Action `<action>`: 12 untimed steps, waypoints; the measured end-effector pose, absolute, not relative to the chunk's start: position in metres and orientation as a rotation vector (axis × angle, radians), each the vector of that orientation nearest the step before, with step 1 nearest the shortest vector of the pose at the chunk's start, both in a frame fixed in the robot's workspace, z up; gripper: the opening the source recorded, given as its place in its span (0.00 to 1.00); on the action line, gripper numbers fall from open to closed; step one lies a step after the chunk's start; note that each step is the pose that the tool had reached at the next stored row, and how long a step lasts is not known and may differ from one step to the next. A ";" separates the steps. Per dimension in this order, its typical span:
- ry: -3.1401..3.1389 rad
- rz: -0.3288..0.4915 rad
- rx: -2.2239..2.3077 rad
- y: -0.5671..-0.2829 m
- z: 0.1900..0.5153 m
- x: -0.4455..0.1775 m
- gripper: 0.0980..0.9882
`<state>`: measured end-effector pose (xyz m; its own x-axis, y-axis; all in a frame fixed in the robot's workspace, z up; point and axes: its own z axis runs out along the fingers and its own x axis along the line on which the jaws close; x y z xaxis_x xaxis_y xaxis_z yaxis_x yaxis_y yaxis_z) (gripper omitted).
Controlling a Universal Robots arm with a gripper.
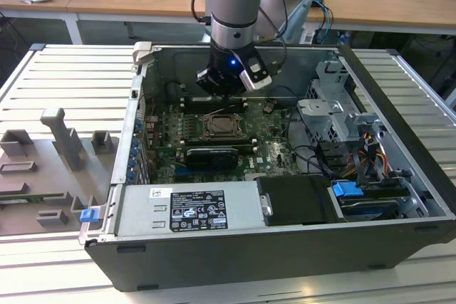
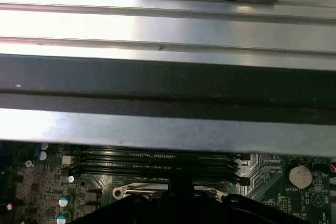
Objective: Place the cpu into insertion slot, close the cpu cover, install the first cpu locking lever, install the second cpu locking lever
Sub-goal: 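Install the first cpu locking lever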
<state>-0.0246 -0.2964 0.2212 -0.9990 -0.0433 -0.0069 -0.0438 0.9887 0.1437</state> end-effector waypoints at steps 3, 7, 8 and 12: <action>3.129 0.228 -0.068 -0.296 0.218 -0.021 0.01; 3.128 0.233 -0.068 -0.296 0.215 -0.019 0.01; 3.128 0.233 -0.068 -0.296 0.214 -0.019 0.01; 3.128 0.233 -0.068 -0.296 0.206 -0.017 0.01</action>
<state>-0.0170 -0.2964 0.2060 -0.9990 -0.0432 -0.0071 -0.0437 0.9880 0.1480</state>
